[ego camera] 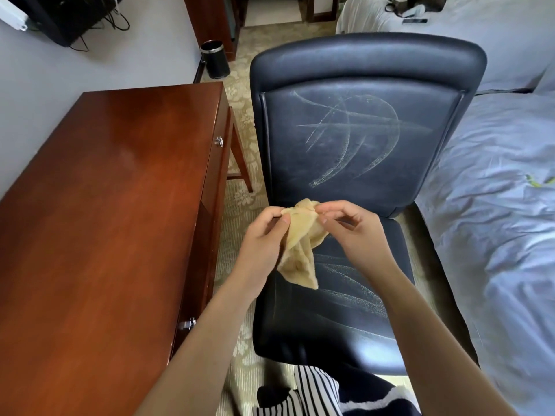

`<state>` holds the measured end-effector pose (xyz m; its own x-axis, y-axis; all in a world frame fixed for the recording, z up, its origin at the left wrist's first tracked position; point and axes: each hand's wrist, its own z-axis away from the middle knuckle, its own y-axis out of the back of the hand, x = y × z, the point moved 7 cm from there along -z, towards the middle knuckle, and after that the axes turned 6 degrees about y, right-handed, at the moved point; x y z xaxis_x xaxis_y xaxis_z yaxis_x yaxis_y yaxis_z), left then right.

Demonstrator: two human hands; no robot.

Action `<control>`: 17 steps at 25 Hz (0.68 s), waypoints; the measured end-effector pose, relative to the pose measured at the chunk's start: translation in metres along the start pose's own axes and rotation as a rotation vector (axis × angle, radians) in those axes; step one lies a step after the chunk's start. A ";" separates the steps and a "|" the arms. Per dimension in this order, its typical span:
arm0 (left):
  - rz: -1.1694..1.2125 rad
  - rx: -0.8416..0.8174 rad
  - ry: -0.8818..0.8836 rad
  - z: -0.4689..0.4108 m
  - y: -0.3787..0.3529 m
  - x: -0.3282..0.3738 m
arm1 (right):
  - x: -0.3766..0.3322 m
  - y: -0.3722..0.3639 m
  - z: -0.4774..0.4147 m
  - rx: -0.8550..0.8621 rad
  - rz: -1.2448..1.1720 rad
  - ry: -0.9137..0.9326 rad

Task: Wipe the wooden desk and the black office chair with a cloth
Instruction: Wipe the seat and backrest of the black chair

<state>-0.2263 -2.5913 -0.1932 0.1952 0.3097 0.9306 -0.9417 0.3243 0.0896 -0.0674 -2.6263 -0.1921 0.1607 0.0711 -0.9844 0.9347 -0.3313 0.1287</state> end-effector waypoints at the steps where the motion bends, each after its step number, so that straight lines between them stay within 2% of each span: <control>1: 0.080 -0.010 0.038 0.000 0.001 -0.001 | 0.003 0.007 -0.001 0.027 0.019 -0.004; 3: 0.069 0.018 0.009 -0.003 0.005 0.003 | 0.007 0.016 -0.005 0.038 -0.004 -0.024; 6: -0.084 0.054 -0.055 -0.007 0.002 0.009 | 0.007 0.002 -0.008 -0.114 -0.074 -0.055; 10: -0.105 0.031 -0.040 -0.010 -0.005 0.010 | 0.008 -0.020 -0.005 -0.246 -0.007 -0.055; 14: -0.152 -0.001 -0.052 -0.011 -0.010 0.013 | 0.017 -0.021 -0.006 -0.241 0.004 -0.124; 17: -0.163 0.070 -0.044 -0.012 -0.007 0.011 | 0.027 -0.016 -0.009 -0.219 0.018 -0.180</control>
<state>-0.2145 -2.5790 -0.1879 0.3358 0.2183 0.9163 -0.9157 0.3037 0.2632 -0.0752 -2.6107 -0.2193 0.1373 -0.1072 -0.9847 0.9816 -0.1188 0.1498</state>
